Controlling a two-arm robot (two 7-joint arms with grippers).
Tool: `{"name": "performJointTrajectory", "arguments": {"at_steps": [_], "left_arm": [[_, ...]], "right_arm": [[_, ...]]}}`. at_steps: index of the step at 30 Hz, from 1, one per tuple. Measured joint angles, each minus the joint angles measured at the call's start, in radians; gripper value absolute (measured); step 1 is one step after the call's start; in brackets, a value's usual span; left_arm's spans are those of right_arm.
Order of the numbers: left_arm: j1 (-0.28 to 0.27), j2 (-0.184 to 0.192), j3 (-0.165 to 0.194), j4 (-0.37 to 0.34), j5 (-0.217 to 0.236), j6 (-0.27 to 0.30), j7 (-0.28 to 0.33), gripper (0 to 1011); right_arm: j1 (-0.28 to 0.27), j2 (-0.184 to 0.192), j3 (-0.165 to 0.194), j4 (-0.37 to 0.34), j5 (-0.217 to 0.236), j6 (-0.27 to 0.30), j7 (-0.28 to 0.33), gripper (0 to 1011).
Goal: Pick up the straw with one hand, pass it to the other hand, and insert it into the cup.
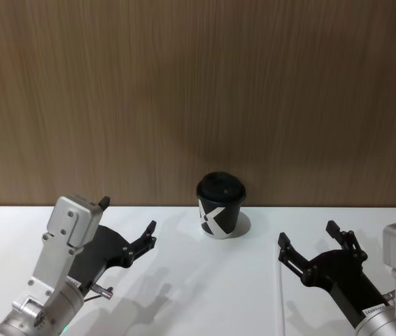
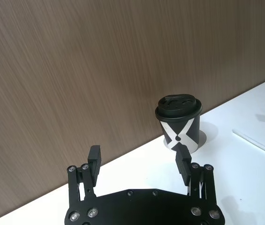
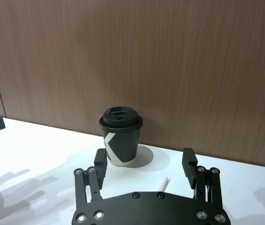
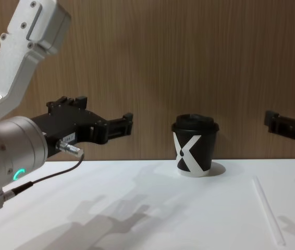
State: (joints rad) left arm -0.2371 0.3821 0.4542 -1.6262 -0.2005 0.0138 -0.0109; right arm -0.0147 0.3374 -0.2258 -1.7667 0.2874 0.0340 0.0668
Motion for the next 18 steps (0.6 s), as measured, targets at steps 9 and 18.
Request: {"name": "performJointTrajectory", "arguments": {"at_steps": [9, 18], "left_arm": [[0.000, 0.000, 0.000, 0.000, 0.000, 0.000, 0.000, 1000], [0.000, 0.000, 0.000, 0.000, 0.000, 0.000, 0.000, 1000]], "right_arm": [[0.000, 0.000, 0.000, 0.000, 0.000, 0.000, 0.000, 1001], [0.000, 0.000, 0.000, 0.000, 0.000, 0.000, 0.000, 1001]]}}
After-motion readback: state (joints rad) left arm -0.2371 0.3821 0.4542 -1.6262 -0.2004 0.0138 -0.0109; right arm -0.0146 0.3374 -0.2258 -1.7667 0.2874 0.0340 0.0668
